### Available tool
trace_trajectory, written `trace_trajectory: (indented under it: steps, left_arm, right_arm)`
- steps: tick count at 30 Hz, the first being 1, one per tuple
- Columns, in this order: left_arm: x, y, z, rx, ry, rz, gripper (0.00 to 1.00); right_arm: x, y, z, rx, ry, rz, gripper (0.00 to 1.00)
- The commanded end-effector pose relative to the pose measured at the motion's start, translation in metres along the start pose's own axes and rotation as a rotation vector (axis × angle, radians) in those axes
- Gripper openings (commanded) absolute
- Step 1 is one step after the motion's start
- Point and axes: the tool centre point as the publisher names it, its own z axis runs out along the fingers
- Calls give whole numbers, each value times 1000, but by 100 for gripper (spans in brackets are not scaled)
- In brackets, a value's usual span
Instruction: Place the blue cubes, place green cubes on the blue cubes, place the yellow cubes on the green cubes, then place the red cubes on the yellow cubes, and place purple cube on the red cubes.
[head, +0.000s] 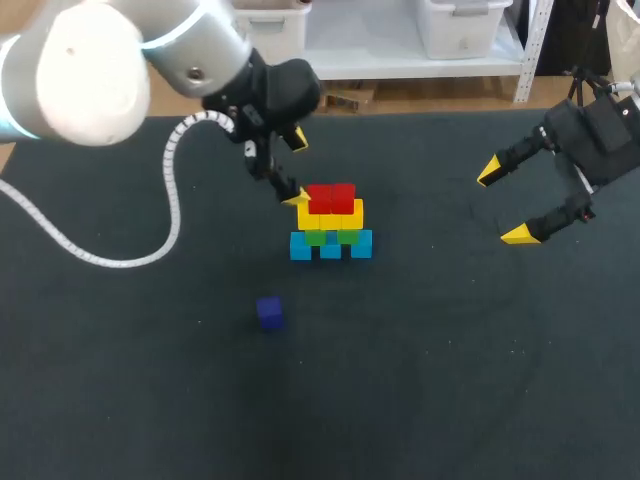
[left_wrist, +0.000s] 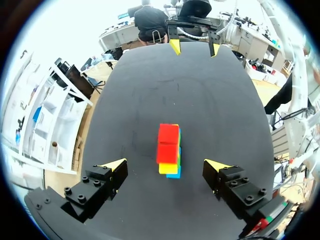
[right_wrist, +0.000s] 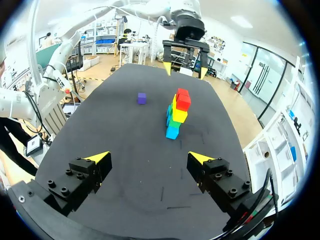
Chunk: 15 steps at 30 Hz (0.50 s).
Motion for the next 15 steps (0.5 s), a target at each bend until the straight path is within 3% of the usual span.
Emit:
trace_trajectory:
  steps: [1,15]
  left_arm:
    - [20,-24,-11,-55,-9,-19,100]
    - [60,-89,11,-30,21,-65,100]
  right_arm:
    - [0,0,0,0,-2,-1,100]
    - [0,0,0,0,-2,-1,100]
